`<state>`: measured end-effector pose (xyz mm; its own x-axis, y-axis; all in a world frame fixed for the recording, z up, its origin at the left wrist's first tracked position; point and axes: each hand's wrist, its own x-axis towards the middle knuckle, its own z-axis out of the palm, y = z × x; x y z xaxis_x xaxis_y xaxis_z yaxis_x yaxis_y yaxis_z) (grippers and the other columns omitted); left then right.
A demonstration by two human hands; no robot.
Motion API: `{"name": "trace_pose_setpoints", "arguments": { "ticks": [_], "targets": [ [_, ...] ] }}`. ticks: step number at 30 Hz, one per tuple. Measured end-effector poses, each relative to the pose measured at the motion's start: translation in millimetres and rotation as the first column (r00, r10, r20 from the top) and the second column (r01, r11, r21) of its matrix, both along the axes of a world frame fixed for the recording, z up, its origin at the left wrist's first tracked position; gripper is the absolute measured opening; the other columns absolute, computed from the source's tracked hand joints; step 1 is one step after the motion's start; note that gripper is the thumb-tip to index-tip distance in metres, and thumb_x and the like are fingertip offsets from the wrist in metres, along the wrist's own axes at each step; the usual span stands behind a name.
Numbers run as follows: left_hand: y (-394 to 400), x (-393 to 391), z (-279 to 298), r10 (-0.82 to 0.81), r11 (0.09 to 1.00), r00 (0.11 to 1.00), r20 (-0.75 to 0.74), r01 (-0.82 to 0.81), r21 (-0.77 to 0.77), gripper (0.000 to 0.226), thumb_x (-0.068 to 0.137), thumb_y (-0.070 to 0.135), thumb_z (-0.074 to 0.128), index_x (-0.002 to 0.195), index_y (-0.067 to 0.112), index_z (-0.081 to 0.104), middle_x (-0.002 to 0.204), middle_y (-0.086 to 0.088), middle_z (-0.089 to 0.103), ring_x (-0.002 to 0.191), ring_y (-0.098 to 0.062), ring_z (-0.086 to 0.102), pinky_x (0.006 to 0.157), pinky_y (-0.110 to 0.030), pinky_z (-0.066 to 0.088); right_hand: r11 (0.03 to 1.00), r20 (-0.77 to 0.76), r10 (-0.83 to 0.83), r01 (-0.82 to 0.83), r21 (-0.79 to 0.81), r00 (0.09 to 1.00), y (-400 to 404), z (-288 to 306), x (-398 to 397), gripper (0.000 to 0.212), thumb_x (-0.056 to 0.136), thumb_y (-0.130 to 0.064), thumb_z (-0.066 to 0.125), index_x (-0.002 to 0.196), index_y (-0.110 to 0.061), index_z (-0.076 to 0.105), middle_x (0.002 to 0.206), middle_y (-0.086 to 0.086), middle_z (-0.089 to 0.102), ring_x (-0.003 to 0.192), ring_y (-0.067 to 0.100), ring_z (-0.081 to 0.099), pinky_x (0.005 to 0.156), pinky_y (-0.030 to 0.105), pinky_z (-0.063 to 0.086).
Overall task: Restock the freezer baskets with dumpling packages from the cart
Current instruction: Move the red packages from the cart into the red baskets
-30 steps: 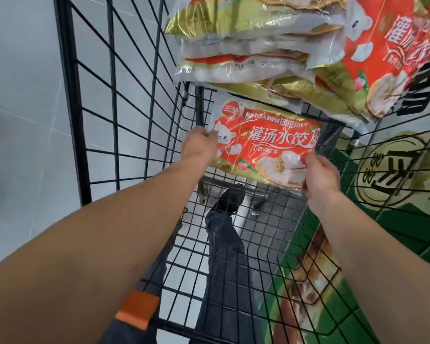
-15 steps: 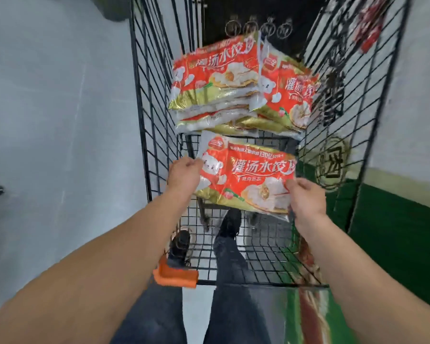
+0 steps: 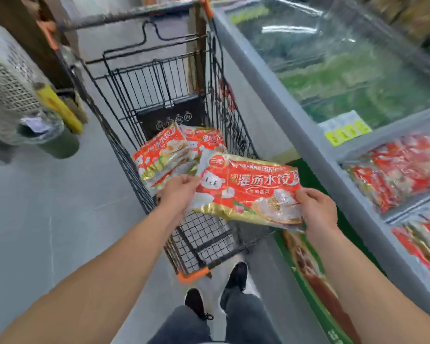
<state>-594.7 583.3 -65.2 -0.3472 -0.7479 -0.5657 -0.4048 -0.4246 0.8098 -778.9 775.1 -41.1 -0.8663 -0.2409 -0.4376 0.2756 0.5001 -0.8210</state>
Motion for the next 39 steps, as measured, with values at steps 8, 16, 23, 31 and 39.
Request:
{"name": "trace_pose_setpoints", "arguments": {
  "ticks": [8,16,23,31,39],
  "targets": [
    [77.0,-96.1,63.7,-0.338,0.935,0.941,-0.006,0.335,-0.117,0.018,0.097,0.023,0.061,0.081,0.014,0.065,0.095,-0.012,0.073,0.091,-0.03,0.07,0.09,-0.048,0.056,0.955,-0.026,-0.295,0.293,-0.05,0.955,125.4,41.7,-34.8,0.013,0.088,-0.025,0.065,0.077,-0.02,0.071,0.1,0.005,0.073,0.093,0.027,0.067,0.089,0.049,0.054],
    [204.8,-225.0,71.3,-0.586,0.776,0.808,0.053,0.579,-0.249,0.026,0.094,0.025,0.065,0.071,0.013,0.069,0.076,-0.005,0.072,0.076,-0.024,0.065,0.068,-0.032,0.05,0.847,-0.018,-0.516,0.507,-0.157,0.857,282.1,41.6,-91.8,0.015,0.092,-0.019,0.064,0.081,-0.013,0.072,0.09,0.004,0.074,0.089,0.027,0.069,0.089,0.045,0.055],
    [314.4,-304.7,54.6,-0.696,0.672,0.707,0.122,0.702,-0.234,0.022,0.094,0.023,0.063,0.076,0.013,0.07,0.074,0.0,0.068,0.069,-0.016,0.058,0.06,-0.026,0.042,0.806,0.034,-0.58,0.579,-0.122,0.814,401.0,20.8,-134.8,0.016,0.095,-0.016,0.061,0.084,-0.012,0.072,0.086,0.005,0.075,0.084,0.027,0.071,0.083,0.047,0.058],
    [377.0,-370.2,32.6,-0.784,0.548,0.591,0.19,0.803,-0.234,0.021,0.095,0.023,0.062,0.083,0.011,0.074,0.086,-0.001,0.072,0.083,-0.016,0.063,0.073,-0.027,0.046,0.753,0.042,-0.653,0.655,-0.061,0.756,457.1,4.0,-170.7,0.019,0.095,-0.01,0.058,0.082,-0.004,0.07,0.084,0.012,0.072,0.073,0.025,0.065,0.065,0.032,0.048],
    [383.9,-445.0,-12.6,-0.853,0.429,0.453,0.259,0.891,-0.148,0.025,0.093,0.024,0.064,0.073,0.013,0.072,0.08,-0.002,0.073,0.077,-0.021,0.066,0.067,-0.028,0.049,0.727,0.055,-0.686,0.681,0.089,0.726,462.4,-25.1,-207.8,0.019,0.092,-0.018,0.061,0.081,-0.011,0.074,0.082,0.005,0.073,0.073,0.02,0.063,0.065,0.032,0.044]
  ]
}}
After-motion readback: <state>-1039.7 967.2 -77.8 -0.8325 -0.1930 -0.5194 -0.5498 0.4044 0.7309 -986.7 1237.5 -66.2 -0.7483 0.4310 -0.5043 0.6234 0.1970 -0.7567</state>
